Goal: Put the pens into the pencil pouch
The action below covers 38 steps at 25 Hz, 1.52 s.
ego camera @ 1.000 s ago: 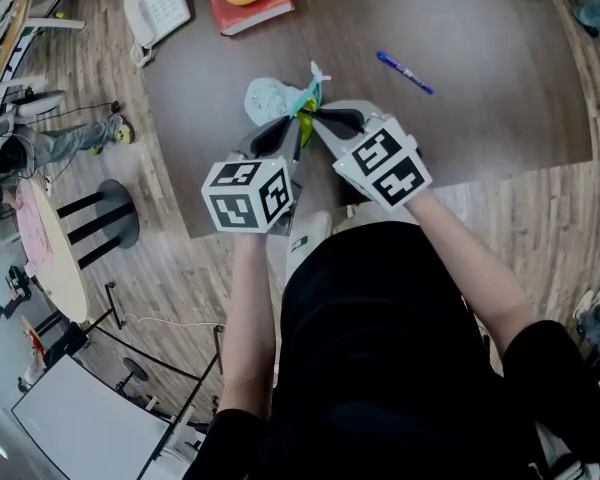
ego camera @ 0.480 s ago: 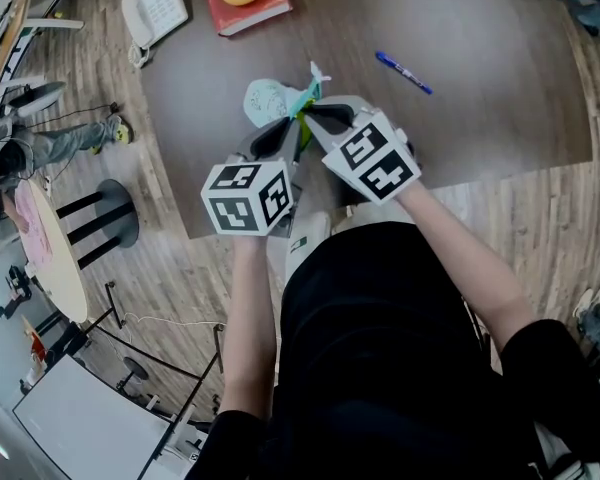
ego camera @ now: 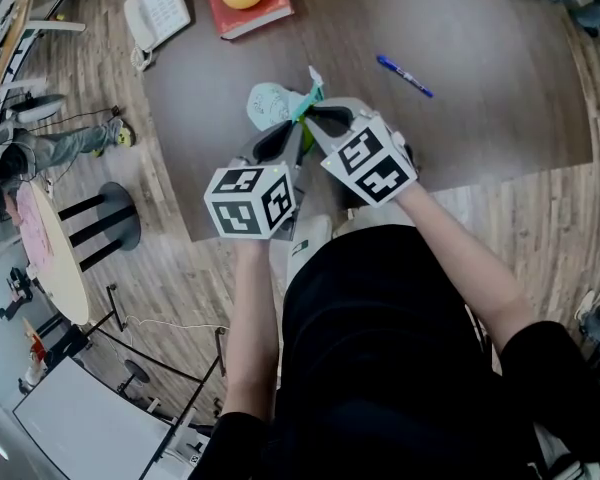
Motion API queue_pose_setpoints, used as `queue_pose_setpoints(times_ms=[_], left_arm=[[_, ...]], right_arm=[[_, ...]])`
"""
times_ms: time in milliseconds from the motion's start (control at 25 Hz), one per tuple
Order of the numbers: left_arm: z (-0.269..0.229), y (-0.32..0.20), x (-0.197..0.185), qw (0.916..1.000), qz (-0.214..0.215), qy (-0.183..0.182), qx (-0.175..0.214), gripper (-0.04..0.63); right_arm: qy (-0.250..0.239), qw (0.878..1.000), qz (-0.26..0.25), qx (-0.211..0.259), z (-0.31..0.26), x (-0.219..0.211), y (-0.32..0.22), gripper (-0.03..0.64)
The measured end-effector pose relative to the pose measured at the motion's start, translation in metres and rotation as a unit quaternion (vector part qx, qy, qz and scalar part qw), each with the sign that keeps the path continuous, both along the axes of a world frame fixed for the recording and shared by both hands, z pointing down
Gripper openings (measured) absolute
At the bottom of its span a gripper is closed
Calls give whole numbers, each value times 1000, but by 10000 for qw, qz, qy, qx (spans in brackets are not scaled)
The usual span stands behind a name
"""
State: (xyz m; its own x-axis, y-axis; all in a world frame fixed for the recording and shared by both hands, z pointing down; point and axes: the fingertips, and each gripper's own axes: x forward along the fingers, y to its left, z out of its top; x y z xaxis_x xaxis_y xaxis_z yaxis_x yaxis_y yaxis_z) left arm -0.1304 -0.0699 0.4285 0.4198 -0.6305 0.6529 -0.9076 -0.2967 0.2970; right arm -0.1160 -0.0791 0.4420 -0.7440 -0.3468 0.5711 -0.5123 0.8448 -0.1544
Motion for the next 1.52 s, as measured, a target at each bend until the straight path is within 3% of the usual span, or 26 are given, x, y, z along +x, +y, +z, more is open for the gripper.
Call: queue_pose_setpoints(times_ms=[800,1520], left_arm=[[-4,-3,-4,10000,-47,4,82,24],[1,-28,22,9997,211,-71,24,24]], right_arm=[[-104,9998,182,53,-11,20,1,44],[115,9950,985,70,2,102,-30,44]])
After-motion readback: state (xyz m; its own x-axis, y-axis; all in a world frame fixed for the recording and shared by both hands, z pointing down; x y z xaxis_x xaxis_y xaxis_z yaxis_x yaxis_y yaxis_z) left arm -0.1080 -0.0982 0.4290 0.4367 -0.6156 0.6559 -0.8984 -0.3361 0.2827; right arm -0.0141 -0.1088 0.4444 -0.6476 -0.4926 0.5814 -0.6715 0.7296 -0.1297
